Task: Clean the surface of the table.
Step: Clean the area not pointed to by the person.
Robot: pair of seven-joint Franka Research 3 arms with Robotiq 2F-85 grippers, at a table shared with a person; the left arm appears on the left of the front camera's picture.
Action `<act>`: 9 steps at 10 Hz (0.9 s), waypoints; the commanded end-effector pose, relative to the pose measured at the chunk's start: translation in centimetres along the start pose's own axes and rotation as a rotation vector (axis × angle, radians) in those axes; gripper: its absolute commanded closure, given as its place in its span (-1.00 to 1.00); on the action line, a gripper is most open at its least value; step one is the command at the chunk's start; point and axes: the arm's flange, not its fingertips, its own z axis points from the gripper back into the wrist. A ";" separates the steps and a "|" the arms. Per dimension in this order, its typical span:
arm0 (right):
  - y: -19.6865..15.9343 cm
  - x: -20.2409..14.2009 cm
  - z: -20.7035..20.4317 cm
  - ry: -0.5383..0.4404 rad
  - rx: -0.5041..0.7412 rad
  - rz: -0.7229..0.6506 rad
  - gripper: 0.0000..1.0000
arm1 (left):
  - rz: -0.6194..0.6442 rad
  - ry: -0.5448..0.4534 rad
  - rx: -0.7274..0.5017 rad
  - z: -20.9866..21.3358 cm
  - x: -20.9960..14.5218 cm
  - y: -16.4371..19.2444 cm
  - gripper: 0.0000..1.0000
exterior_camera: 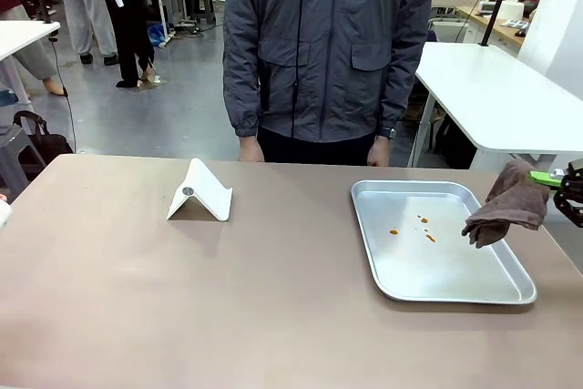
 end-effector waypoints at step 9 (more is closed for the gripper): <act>1.9 14.2 -7.6 0.071 -0.925 0.244 0.87 | 0.006 -0.007 -0.012 0.2 -0.2 -0.5 0.56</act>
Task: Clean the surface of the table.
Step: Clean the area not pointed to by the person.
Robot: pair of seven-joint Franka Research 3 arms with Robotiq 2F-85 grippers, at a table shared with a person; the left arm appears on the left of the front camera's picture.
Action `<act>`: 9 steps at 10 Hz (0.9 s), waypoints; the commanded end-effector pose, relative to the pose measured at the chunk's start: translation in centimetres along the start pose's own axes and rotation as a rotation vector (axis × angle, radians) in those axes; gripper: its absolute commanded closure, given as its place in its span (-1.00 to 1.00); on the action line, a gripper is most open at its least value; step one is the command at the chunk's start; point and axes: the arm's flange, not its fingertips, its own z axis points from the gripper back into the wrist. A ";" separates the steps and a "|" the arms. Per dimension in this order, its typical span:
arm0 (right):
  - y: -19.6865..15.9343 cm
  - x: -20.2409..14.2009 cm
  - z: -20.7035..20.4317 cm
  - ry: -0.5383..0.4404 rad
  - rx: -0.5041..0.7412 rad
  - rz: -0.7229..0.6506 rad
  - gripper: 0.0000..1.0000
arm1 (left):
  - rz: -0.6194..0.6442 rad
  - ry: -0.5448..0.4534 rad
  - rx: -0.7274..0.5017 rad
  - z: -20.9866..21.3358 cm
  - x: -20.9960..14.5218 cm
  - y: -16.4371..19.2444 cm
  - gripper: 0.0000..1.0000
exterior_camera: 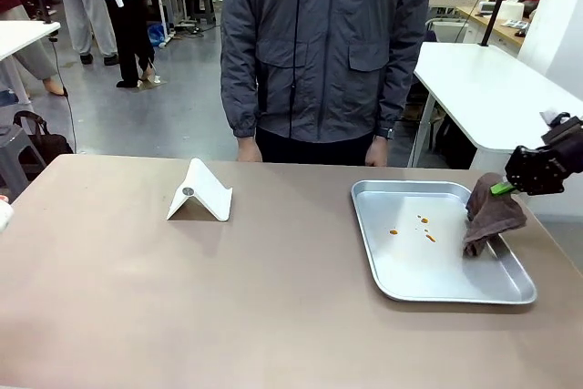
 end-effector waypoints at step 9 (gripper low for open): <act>2.3 4.0 -12.7 0.079 0.112 0.216 0.87 | 0.004 -0.006 -0.011 0.3 -0.1 -0.7 0.56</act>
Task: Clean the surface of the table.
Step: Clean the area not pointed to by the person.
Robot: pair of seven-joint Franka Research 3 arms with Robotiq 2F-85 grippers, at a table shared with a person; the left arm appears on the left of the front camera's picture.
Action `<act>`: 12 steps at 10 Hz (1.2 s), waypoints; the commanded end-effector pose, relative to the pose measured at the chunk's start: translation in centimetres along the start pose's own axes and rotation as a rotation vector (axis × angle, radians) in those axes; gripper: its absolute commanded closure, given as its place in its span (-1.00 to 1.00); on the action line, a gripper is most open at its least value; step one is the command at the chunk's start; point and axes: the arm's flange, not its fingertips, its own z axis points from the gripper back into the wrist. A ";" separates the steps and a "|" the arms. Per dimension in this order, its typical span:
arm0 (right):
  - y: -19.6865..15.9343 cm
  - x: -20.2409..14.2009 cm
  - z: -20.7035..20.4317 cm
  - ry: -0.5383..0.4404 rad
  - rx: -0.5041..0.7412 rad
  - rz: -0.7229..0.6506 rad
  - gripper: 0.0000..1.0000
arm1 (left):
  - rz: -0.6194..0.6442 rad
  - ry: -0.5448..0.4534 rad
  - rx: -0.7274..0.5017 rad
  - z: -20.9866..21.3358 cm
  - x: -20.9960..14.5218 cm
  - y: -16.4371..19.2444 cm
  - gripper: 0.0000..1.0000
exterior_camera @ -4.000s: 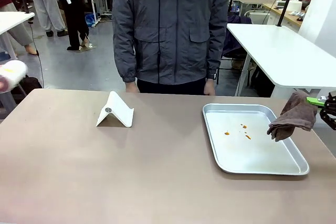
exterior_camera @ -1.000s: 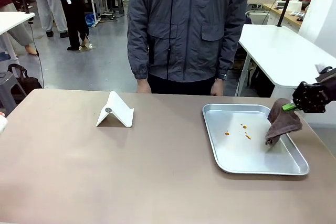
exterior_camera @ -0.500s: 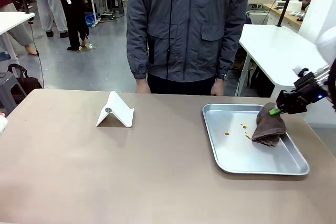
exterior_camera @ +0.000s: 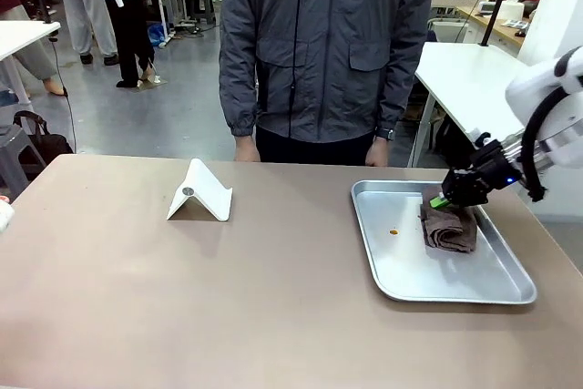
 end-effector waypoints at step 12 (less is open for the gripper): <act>6.9 -1.8 -9.1 0.251 0.089 0.256 0.87 | 0.004 -0.006 -0.012 0.4 -0.2 -0.7 0.56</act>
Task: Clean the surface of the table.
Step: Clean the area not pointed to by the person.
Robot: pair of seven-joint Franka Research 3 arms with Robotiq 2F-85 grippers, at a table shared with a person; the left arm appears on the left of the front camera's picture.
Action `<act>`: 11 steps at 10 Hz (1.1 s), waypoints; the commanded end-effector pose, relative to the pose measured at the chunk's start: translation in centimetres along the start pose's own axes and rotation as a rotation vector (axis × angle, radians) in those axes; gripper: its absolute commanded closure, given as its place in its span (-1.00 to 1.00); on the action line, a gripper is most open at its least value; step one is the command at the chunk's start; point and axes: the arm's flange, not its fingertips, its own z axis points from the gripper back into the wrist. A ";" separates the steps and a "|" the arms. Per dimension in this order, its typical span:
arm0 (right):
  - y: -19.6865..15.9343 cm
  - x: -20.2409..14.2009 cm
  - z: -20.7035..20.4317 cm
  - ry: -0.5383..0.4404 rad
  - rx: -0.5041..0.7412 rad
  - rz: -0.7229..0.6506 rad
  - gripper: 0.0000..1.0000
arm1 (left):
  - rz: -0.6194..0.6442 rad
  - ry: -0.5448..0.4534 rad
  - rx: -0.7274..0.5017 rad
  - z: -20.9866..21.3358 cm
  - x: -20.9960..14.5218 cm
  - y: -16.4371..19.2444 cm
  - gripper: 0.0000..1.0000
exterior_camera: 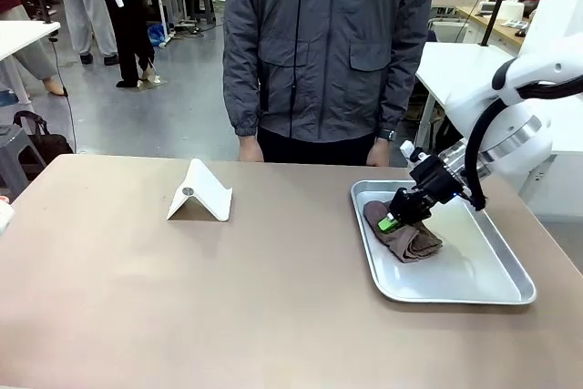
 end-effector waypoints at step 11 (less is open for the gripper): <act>-7.7 -4.8 7.5 -0.177 -0.037 -0.231 0.87 | 0.004 -0.005 -0.012 0.4 -0.2 -0.7 0.56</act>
